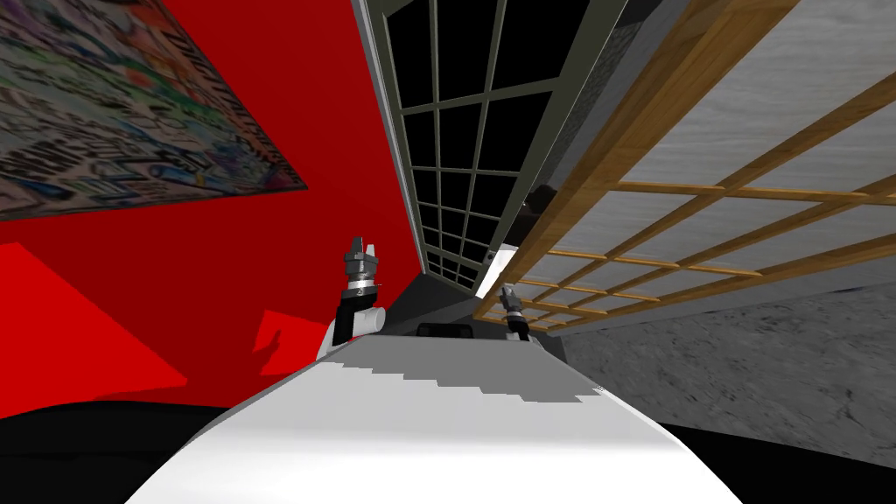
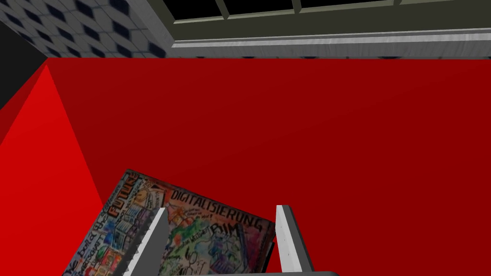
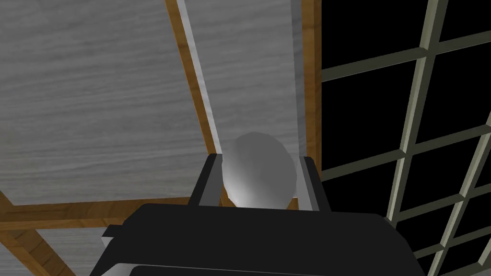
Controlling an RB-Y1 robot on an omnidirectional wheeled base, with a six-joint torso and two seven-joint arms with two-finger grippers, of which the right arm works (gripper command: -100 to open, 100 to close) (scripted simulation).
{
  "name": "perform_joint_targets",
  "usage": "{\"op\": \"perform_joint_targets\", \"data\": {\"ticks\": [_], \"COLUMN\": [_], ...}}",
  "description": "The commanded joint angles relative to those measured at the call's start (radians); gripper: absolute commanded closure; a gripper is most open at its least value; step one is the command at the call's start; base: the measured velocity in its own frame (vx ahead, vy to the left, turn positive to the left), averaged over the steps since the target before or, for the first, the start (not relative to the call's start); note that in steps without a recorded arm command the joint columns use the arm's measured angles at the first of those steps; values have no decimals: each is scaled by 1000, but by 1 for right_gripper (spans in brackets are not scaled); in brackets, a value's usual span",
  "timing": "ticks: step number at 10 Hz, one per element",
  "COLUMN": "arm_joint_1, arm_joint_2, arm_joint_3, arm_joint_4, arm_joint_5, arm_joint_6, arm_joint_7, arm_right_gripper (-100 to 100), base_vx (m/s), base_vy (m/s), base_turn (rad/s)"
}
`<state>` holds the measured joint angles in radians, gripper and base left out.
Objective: Pull the door open
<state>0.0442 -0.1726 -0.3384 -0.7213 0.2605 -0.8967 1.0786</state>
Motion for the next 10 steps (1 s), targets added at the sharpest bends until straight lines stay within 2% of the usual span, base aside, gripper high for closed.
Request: {"op": "perform_joint_targets", "data": {"ticks": [1,5,10], "arm_joint_1": [2,4,7], "arm_joint_2": [-1,-7,-16], "arm_joint_3": [9,28,57], "arm_joint_4": [-3,-7,-12], "arm_joint_5": [-17,-61,-130], "arm_joint_6": [-2,-3,-5], "arm_joint_7": [-36,-121,-256], "arm_right_gripper": [100,100,100], "base_vx": [-50,-43,-49], "base_vy": [-14,-16,-23], "base_turn": [56,63,84]}}
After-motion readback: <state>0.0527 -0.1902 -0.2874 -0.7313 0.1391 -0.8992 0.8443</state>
